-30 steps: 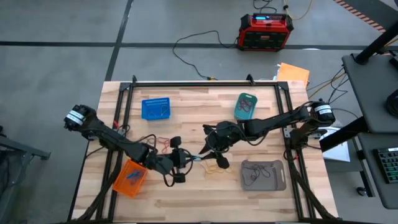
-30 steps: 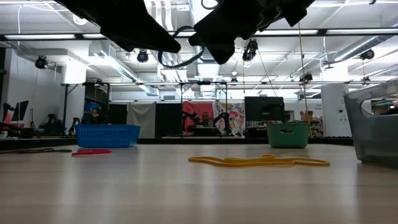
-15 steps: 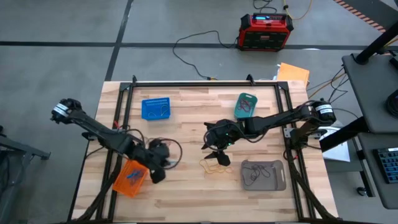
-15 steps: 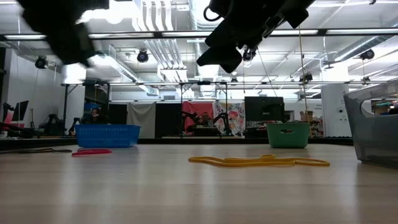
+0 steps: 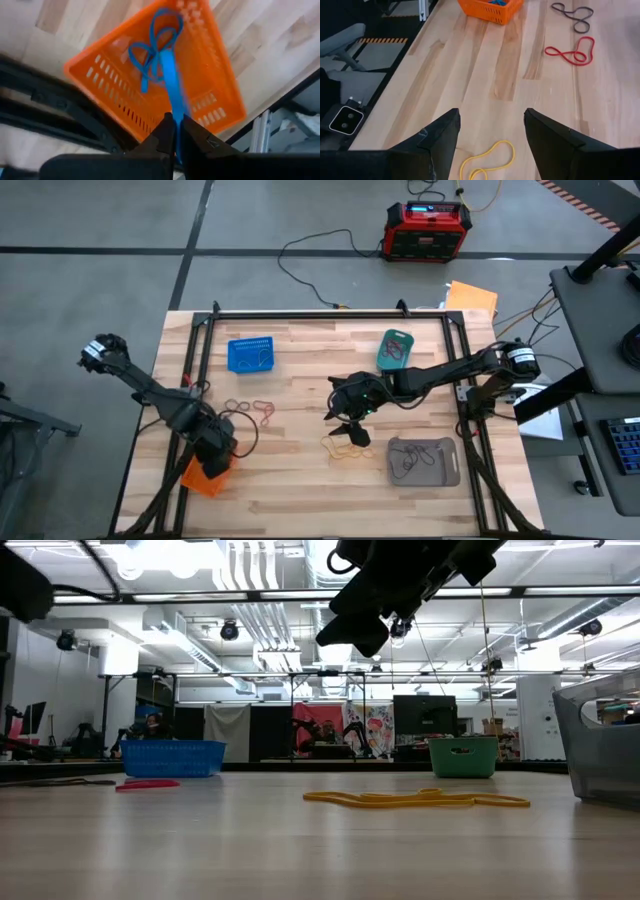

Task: Sort rubber bands into baskets
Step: Put the blue rubber band into the orange bin, then put the right yellow rubber band into the left blue bin

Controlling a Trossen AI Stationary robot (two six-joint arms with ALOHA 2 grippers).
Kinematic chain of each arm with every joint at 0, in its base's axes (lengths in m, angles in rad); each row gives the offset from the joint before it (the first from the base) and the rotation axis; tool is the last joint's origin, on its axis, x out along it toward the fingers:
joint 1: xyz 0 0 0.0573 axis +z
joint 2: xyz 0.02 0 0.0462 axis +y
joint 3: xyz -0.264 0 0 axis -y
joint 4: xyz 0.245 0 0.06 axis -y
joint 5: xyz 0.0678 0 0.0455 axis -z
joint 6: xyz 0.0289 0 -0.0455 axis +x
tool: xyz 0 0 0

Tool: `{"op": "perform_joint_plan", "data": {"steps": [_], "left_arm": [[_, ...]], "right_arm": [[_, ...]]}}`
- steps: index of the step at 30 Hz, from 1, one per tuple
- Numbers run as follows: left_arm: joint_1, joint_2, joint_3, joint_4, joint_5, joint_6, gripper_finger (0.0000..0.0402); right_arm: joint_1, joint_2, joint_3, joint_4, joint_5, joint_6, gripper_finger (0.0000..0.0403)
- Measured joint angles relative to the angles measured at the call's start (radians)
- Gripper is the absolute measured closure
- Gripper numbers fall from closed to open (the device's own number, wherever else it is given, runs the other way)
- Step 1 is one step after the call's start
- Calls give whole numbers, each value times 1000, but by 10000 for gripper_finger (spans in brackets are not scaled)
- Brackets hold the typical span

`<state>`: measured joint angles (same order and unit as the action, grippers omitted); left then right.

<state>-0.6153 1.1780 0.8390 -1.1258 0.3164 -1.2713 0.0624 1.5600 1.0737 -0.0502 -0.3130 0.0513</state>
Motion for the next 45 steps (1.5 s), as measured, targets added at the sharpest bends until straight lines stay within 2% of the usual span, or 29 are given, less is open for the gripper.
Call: {"op": "perform_joint_plan", "data": {"steps": [12,17,26,28,30,34,37,41,45], "left_arm": [[-4,88,-3,-27,11,3,392],[-4,134,-4,-28,40,13,350],[-3,161,-4,-51,30,34,266],[-3,160,11,-41,-23,22,257],[-3,159,41,-2,-130,13,252],[-13,159,107,185,-504,69,251],[-26,158,137,376,-717,270,251],[-26,164,161,518,-816,499,251],[-23,168,167,515,-863,568,251]], "right_arm": [[0,1,-10,-1,0,1,188],[0,1,-26,1,0,2,188],[0,2,-54,2,0,54,188],[0,2,-55,2,0,54,188],[0,2,-56,2,0,55,188],[0,2,-61,2,0,55,188],[0,2,-66,2,1,59,188],[0,2,-69,-4,1,61,188],[0,2,-69,-18,1,61,188]]}}
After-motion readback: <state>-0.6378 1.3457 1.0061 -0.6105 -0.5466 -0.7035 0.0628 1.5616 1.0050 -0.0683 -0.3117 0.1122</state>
